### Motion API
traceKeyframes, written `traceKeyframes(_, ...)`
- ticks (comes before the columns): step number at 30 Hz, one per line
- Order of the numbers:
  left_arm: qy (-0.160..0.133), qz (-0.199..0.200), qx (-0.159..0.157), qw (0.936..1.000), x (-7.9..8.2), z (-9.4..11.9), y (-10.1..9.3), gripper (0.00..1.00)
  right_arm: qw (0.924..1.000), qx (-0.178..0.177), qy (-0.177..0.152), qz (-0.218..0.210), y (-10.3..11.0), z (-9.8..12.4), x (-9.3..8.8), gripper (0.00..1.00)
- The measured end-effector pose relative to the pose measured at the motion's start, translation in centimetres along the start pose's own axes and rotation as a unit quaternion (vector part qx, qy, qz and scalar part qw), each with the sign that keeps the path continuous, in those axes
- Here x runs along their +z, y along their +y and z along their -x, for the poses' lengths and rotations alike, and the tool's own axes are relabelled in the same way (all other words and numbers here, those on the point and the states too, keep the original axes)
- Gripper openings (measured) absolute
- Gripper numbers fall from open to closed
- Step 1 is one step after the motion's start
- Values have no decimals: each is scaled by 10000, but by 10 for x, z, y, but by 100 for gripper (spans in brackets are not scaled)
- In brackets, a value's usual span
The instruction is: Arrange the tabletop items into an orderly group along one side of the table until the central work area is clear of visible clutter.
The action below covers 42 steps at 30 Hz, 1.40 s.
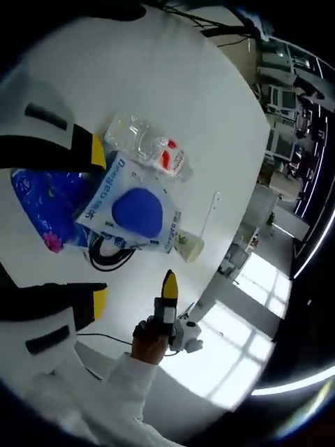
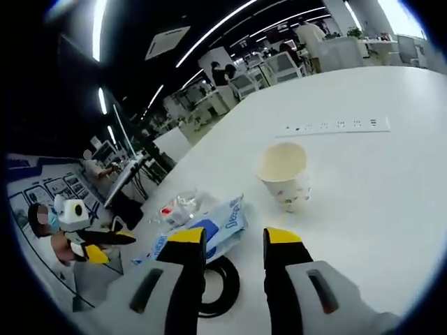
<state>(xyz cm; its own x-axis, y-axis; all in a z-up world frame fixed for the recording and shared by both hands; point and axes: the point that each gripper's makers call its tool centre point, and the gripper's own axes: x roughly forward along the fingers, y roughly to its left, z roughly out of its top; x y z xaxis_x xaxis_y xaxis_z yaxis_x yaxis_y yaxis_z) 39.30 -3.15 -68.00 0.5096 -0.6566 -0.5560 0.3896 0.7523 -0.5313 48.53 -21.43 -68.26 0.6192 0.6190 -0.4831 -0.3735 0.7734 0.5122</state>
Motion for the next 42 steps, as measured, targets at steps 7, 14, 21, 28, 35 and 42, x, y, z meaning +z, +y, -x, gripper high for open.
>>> traceKeyframes(7, 115, 362, 201, 9991, -4, -7, 10, 50, 9998, -5, -23, -181, -5, -10, -1, 30)
traceKeyframes(14, 348, 766, 500, 9952, -9, -10, 20, 43, 9995, 6, -38, -327, -9, -20, -2, 28)
traceKeyframes(21, 498, 1022, 599, 9917, -15, -19, 23, 36, 9989, 33, -37, -463, -14, -31, -3, 27)
traceKeyframes(28, 720, 1263, 621, 9874, -24, -26, 24, 21, 9985, 70, -21, -544, -16, -38, -6, 25)
traceKeyframes(35, 942, 1390, 623, 9838, -31, -33, 26, 16, 9981, 95, -25, -616, -19, -42, -7, 22)
traceKeyframes(42, 1113, 1511, 597, 9804, -39, -39, 26, 16, 9972, 152, -38, -725, -17, -49, -8, 20)
